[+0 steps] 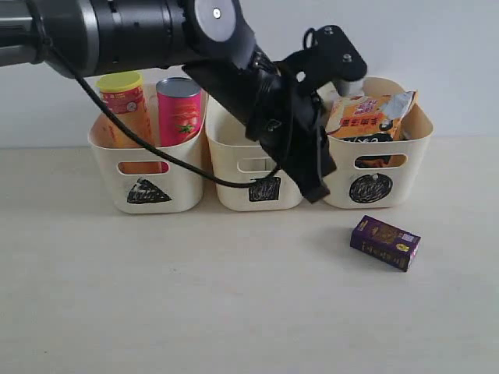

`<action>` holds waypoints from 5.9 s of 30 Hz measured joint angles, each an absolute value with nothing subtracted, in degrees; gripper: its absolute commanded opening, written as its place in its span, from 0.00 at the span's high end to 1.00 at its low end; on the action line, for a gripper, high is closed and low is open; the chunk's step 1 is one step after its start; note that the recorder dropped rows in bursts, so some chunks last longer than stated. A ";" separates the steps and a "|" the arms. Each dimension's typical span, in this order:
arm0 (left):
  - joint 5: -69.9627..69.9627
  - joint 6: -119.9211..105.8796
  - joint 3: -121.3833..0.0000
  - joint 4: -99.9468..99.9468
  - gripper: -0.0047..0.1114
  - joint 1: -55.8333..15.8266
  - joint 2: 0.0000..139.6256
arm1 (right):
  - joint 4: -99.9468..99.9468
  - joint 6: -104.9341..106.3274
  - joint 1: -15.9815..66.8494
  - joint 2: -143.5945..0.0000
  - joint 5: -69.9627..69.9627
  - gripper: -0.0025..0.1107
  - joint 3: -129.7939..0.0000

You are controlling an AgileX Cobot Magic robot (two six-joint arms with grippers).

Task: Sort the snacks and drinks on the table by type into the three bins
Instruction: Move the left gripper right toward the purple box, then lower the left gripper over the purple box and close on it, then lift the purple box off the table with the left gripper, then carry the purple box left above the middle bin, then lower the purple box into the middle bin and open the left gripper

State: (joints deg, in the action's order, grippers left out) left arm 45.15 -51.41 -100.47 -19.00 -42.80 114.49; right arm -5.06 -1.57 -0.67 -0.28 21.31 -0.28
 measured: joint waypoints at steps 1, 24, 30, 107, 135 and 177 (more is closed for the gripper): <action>47.31 -53.00 -101.52 -18.87 0.92 -43.37 114.81 | -5.06 -1.57 -0.67 -0.28 21.31 0.98 -0.28; 69.21 -96.61 -122.52 -19.84 0.76 -46.42 133.43 | -5.06 -1.57 -0.67 -0.28 21.27 0.98 -0.28; 60.41 -100.28 -122.87 -26.48 0.16 -46.42 136.08 | -5.06 -1.57 -0.67 -0.28 21.27 0.98 -0.28; 45.39 -55.97 -136.18 -25.54 0.92 -45.31 152.81 | -5.06 -1.57 -0.67 -0.28 21.17 0.98 -0.28; 37.01 -40.11 -105.62 4.75 0.92 -52.45 123.54 | -5.06 -1.57 -0.67 -0.28 21.17 0.98 -0.28; -13.97 -24.71 -97.49 7.36 0.92 -34.74 123.07 | -5.06 -1.57 -0.67 -0.28 21.17 0.98 -0.28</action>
